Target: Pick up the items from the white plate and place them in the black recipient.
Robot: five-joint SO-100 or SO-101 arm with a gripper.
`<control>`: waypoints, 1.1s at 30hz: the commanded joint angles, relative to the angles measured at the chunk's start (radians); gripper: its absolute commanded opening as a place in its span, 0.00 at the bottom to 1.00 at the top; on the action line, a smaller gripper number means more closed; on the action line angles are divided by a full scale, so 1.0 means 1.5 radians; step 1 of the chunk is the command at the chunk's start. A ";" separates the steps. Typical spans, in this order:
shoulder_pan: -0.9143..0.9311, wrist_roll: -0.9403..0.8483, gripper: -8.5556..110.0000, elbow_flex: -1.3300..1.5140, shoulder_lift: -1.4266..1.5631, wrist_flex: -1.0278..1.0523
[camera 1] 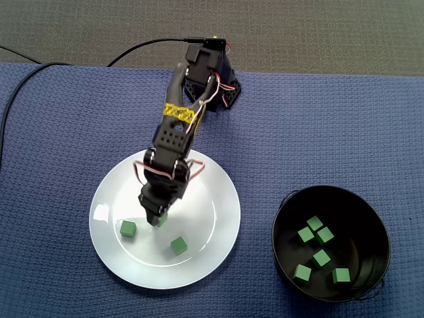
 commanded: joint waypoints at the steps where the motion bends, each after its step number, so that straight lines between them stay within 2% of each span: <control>1: 0.001 -0.107 0.07 -0.059 0.215 0.021; 4: -0.050 -0.200 0.07 -0.120 0.328 0.026; 9: -0.234 -0.421 0.07 -0.210 0.396 0.018; 14: -0.402 -0.622 0.07 -0.218 0.325 -0.045; 18: -0.463 -0.735 0.07 -0.261 0.189 -0.051; 24: -0.497 -0.770 0.07 -0.239 0.057 -0.116; 27: -0.503 -0.737 0.18 -0.238 0.058 -0.114; 33: -0.479 -0.710 0.29 -0.250 0.168 -0.045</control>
